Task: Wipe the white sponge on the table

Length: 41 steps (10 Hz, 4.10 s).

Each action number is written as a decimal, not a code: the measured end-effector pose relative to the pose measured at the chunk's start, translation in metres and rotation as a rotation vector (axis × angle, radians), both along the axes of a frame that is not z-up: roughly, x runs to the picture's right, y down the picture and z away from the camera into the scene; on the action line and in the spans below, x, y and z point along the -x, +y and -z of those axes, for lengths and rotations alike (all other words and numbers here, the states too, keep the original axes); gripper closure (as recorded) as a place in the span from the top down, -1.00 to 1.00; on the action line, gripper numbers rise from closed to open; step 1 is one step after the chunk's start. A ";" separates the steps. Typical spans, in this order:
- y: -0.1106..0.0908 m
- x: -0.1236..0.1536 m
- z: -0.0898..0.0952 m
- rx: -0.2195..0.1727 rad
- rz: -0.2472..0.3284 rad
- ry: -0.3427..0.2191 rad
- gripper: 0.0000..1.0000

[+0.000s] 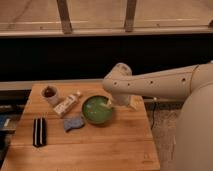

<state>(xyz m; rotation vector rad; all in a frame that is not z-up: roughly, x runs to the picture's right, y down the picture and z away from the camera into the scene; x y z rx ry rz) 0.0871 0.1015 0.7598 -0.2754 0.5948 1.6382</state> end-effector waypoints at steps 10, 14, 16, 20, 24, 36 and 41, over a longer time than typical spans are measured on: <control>0.000 0.000 0.000 0.000 0.000 0.000 0.60; 0.000 0.000 0.000 0.000 0.000 0.000 0.60; 0.000 0.000 0.000 0.000 0.000 0.000 0.60; 0.000 0.000 0.000 0.000 0.006 0.001 0.60; 0.012 0.039 -0.014 0.048 0.022 -0.048 0.60; 0.011 0.162 -0.010 0.119 0.009 -0.291 0.60; 0.025 0.197 0.005 0.098 0.149 -0.290 0.60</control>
